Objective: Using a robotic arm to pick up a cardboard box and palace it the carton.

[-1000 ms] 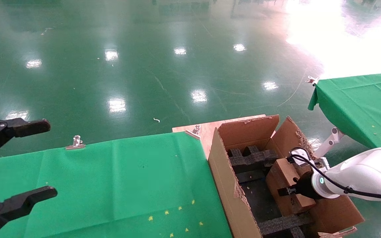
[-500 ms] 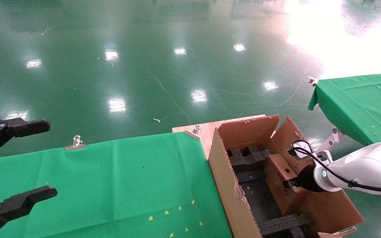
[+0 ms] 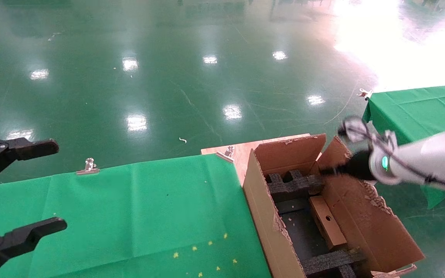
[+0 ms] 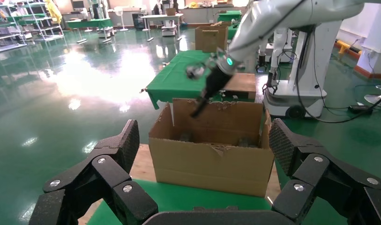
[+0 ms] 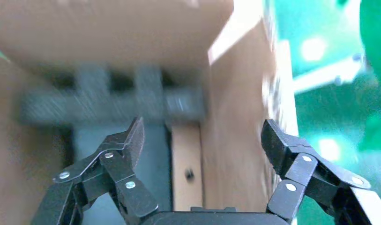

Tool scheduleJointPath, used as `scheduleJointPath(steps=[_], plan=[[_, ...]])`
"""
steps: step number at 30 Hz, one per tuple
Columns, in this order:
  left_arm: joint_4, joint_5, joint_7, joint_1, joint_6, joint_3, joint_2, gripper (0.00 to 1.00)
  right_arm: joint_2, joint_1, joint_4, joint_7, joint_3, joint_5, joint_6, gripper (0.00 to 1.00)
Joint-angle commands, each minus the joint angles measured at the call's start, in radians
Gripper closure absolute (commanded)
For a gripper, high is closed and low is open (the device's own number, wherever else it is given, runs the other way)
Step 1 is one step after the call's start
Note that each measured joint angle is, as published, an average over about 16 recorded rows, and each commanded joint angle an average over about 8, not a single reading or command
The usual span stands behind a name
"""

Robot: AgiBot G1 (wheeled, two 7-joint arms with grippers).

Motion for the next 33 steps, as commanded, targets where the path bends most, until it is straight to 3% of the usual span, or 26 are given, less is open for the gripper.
scheduleJointPath(steps=[1, 14, 27, 33], plan=[[0.000, 0.000, 0.000, 0.000, 0.000, 0.000, 0.000, 0.00, 0.001, 0.035, 0.020, -0.004, 0.019, 0.010, -0.001, 0.00], [0.000, 0.000, 0.000, 0.000, 0.000, 0.000, 0.000, 0.00, -0.059, 0.202, 0.072, -0.196, 0.127, 0.322, -0.028, 0.00], [0.000, 0.000, 0.000, 0.000, 0.000, 0.000, 0.000, 0.00, -0.058, 0.194, 0.068, -0.201, 0.130, 0.327, -0.034, 0.00], [0.000, -0.001, 0.000, 0.000, 0.000, 0.000, 0.000, 0.00, -0.059, 0.152, 0.065, -0.289, 0.181, 0.385, -0.068, 0.00]])
